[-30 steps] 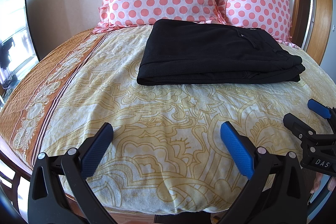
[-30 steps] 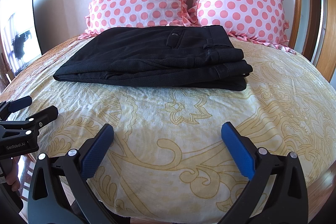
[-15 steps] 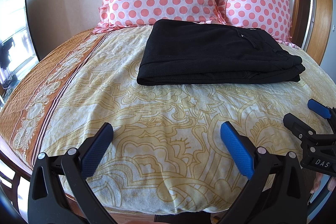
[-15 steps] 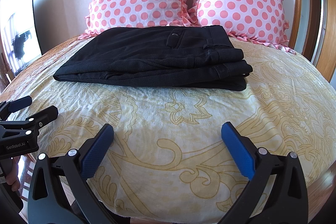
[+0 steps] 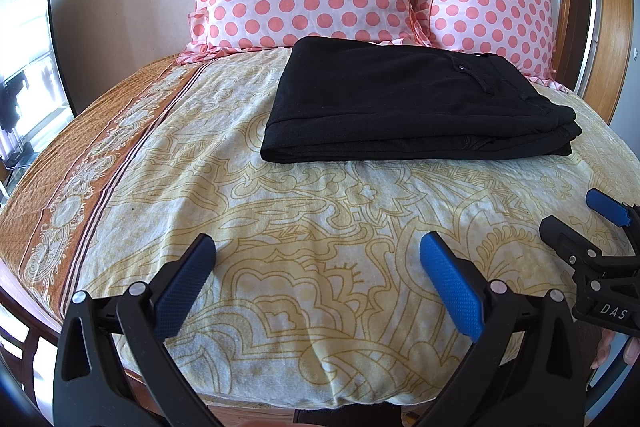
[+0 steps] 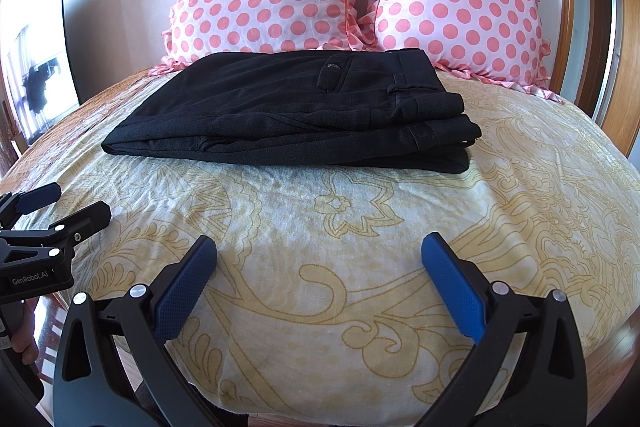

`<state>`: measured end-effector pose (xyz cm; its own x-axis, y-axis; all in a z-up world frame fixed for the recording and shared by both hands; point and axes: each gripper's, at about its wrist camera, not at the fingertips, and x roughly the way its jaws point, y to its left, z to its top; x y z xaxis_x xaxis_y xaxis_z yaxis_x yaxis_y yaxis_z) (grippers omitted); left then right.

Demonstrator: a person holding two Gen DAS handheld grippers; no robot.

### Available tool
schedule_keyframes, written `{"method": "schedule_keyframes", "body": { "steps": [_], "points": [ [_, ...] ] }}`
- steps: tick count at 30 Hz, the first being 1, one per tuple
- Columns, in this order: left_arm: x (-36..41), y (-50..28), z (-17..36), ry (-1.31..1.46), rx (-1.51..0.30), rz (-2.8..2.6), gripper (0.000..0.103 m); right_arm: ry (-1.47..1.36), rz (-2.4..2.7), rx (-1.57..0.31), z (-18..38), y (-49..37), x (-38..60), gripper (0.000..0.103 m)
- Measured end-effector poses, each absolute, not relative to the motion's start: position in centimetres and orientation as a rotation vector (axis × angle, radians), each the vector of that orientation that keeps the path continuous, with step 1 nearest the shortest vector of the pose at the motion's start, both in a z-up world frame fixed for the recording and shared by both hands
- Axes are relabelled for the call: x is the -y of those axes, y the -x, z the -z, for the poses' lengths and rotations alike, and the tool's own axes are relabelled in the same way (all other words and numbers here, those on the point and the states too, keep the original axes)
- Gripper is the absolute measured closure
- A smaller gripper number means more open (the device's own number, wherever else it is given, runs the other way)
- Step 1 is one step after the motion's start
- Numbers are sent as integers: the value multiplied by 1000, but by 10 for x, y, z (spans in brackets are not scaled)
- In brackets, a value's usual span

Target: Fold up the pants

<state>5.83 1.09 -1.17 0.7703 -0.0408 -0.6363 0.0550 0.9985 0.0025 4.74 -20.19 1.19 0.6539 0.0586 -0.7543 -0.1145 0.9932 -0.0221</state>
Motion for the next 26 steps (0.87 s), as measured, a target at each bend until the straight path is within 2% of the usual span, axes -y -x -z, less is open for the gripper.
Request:
{"method": "schedule_keyframes", "body": {
  "steps": [26],
  "points": [
    [-11, -57, 12, -23, -686, 53, 2, 69, -93, -850, -12, -48, 200, 1]
  ]
}}
